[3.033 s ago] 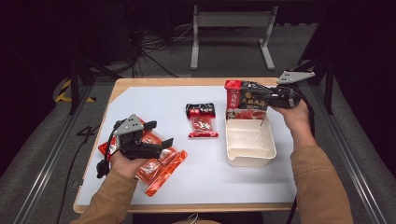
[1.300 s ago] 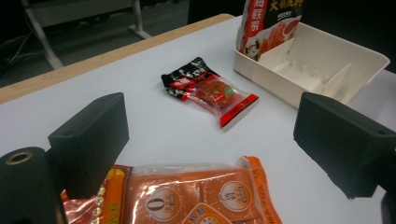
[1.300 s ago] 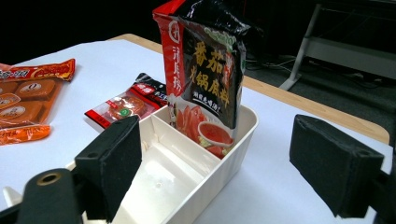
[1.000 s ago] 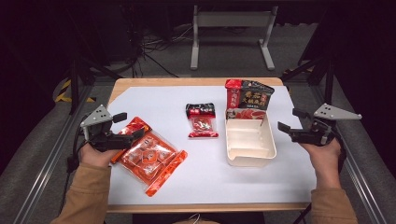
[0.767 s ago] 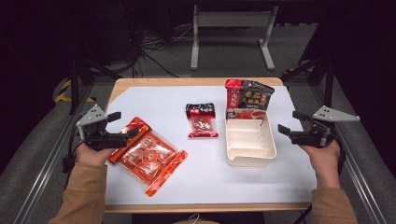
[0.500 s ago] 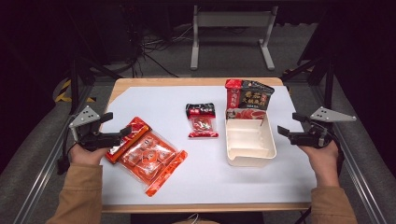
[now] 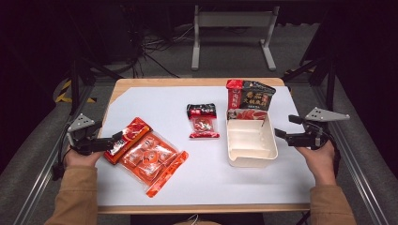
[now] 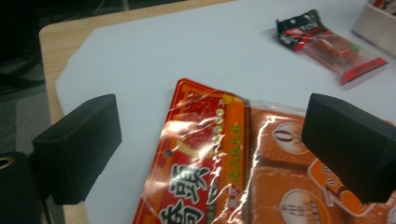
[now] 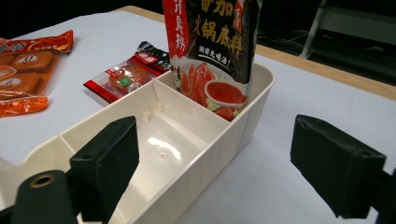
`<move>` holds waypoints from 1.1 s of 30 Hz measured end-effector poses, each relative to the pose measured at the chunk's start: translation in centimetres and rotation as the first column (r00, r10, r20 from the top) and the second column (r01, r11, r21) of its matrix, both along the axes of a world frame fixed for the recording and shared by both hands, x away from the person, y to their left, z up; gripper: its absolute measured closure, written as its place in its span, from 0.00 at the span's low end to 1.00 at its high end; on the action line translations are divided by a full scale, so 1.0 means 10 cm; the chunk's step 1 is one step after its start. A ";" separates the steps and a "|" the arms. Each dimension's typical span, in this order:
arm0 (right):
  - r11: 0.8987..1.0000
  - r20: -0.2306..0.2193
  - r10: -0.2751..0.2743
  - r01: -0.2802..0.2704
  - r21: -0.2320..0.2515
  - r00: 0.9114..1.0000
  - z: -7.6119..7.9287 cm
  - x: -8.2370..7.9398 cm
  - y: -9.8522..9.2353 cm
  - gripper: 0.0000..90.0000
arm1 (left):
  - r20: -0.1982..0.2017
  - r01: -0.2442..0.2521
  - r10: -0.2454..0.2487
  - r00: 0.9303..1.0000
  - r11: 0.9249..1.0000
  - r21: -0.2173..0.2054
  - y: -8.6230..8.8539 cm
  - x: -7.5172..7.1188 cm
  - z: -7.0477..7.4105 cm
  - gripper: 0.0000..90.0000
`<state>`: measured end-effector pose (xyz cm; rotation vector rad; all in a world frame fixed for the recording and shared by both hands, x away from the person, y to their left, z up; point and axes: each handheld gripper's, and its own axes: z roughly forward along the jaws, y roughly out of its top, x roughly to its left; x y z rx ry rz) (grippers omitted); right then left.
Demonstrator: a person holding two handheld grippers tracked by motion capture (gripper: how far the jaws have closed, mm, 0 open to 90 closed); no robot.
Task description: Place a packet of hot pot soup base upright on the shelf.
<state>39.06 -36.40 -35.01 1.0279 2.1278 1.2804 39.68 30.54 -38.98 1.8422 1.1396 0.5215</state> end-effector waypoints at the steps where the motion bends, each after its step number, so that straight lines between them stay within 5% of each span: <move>1: 1.000 0.002 0.000 0.000 -0.006 1.000 -0.01 0.01 0.00 0.17 | -0.009 -0.007 0.007 1.000 1.000 0.001 0.03 0.01 -0.02 0.05; 11: 1.000 0.005 0.017 -0.017 -0.023 1.000 -0.03 0.00 0.05 0.18 | -0.101 -0.038 0.038 0.994 0.999 0.006 0.17 0.07 -0.22 0.02; 18: 1.000 0.000 0.017 -0.017 -0.026 1.000 -0.03 -0.01 0.05 0.18 | -0.215 -0.031 0.031 0.976 1.000 0.004 0.25 0.14 -0.39 0.03; 24: 1.000 0.001 0.019 -0.019 -0.016 1.000 -0.03 -0.01 0.05 0.17 | -0.264 -0.030 0.036 0.964 0.999 0.026 0.25 0.15 -0.44 0.04; 33: 1.000 -0.010 0.024 -0.025 -0.018 1.000 -0.04 0.00 0.06 0.17 | -0.357 -0.013 0.020 0.934 1.000 0.023 0.26 0.21 -0.57 0.06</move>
